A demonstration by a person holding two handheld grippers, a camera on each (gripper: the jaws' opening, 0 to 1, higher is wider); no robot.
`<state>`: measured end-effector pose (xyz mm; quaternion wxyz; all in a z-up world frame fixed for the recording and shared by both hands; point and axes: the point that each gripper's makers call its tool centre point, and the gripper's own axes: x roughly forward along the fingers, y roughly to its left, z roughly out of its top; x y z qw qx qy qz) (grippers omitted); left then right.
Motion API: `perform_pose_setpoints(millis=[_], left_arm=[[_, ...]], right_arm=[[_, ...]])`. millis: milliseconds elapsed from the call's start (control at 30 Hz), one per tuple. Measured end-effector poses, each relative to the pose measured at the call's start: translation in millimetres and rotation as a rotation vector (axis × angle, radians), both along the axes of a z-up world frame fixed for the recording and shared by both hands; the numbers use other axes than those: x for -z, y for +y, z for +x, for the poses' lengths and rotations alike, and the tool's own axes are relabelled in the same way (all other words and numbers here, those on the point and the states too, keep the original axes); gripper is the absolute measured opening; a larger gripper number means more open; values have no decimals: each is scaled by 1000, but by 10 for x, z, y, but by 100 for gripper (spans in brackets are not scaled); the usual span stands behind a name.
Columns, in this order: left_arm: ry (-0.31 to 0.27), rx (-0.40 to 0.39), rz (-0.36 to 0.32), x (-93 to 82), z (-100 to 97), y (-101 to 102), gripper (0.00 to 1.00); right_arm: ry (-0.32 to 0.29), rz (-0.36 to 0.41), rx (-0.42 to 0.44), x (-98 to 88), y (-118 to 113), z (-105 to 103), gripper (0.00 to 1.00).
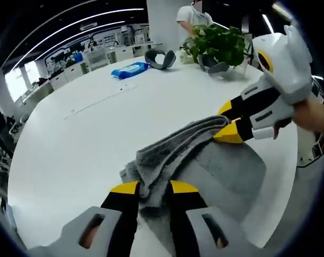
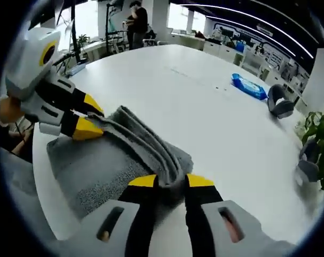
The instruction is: Fold the towel on the table until its edges align and the towel forms a compact rectangular stack.
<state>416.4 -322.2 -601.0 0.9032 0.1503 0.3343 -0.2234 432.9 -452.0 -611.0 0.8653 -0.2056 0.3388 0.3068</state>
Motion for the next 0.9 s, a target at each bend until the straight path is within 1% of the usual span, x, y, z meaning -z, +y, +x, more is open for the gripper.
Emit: perform_pose_setpoints(millis=[33,100,167,200,233,267,367,400,433,467,533,567,600,667,700,767,800,833,867,900], left_arm=[[-17,-2,-6,-42,-8,9,25],[-26,-9,-22,-110,-61,29,25],[-36,3,-28,-150,-130,19,25],[-53,16,-22,-176,-168,14,24],[-57,19,-19,-180,-183,13,24],[-67,25,-12,-191,-217,13,23],[-38,43,-28,-144,-342,-21,22],[-10,50,-36,-75,-420,-39,21],[-2,51,-34,-53,-441,-42,20],[24,63,-29,32,-514,-62,18],[54,80,-11,138,-585,-89,17],[59,87,3,177,-598,-94,15],[60,100,25,215,-605,-98,12],[61,111,37,232,-606,-125,10],[64,112,41,235,-603,-130,9],[95,128,43,279,-631,-158,2],[104,125,52,311,-635,-158,1],[123,131,78,392,-654,-147,1],[123,138,89,422,-657,-148,1],[97,148,102,424,-639,-157,1]], right_arm=[[-48,4,-8,-85,11,7,18],[-95,-3,-14,-177,13,-13,18],[-116,-7,-18,-240,26,-66,18],[-125,-3,-15,-264,34,-87,18],[-144,1,-12,-304,42,-122,17],[-150,6,-13,-313,51,-147,16],[-162,15,-10,-328,77,-277,15],[-161,26,-9,-320,92,-307,14],[-149,37,-6,-303,111,-351,12],[-137,48,-3,-285,130,-396,9],[-104,41,-11,-188,167,-495,4],[-87,34,-6,-142,170,-529,0],[-78,29,-8,-102,177,-555,0],[-52,22,-6,-11,194,-619,0],[-29,23,-4,50,211,-657,0],[11,4,-1,166,220,-715,0],[18,-9,4,209,213,-726,0],[19,-16,3,251,224,-729,0],[20,-15,5,258,232,-738,0],[26,-22,20,270,229,-727,0]])
